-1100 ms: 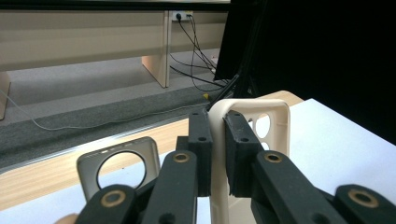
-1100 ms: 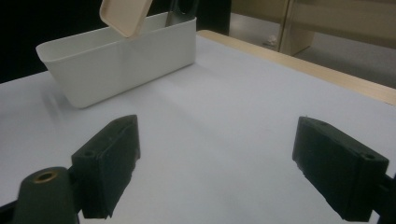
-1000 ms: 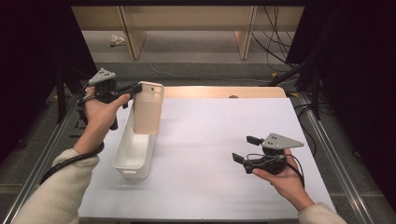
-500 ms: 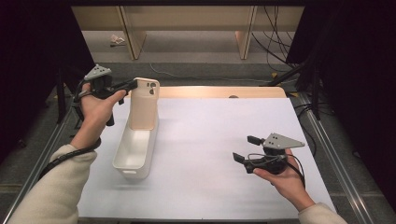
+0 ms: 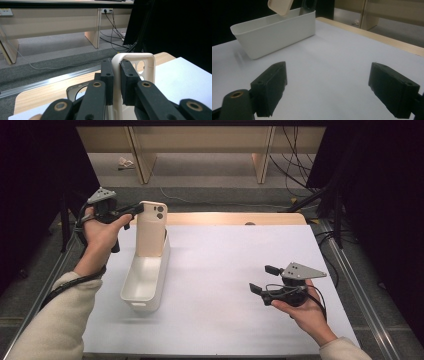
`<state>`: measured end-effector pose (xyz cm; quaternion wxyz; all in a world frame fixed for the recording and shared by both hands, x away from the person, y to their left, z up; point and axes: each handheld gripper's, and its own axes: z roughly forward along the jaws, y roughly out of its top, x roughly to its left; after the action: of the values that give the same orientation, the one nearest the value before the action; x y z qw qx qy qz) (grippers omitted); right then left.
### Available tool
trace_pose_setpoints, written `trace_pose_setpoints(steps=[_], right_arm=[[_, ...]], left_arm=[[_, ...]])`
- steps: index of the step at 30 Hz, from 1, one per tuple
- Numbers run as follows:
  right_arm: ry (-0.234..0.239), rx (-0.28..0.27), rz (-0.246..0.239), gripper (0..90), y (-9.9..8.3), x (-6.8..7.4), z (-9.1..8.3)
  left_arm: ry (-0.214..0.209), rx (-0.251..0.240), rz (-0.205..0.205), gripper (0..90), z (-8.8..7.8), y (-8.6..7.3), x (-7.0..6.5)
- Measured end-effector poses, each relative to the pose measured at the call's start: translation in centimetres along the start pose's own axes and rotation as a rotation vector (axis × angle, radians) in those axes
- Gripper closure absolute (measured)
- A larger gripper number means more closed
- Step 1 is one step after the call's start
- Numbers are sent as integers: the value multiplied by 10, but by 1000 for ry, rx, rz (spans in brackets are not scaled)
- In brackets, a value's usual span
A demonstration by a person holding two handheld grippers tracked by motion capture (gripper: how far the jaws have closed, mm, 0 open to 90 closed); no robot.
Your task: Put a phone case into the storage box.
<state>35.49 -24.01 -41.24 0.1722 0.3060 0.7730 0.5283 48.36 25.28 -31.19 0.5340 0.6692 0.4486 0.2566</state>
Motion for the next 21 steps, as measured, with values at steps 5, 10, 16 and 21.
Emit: trace_pose_setpoints(steps=[5, 10, 16, 21], right_arm=[[-1, 1, 2, 163, 0, 0, 0], [-1, 1, 3, 164, 0, -1, 0], [1, -2, 7, 163, -1, -1, 1], [1, -3, 7, 163, -1, -1, 1]], left_arm=[[7, 2, -3, 821, 1, -1, 3], [9, 3, -3, 821, 2, -1, 5], [16, 2, -4, 821, 3, 1, 7], [25, 4, -10, 821, 5, 1, 10]])
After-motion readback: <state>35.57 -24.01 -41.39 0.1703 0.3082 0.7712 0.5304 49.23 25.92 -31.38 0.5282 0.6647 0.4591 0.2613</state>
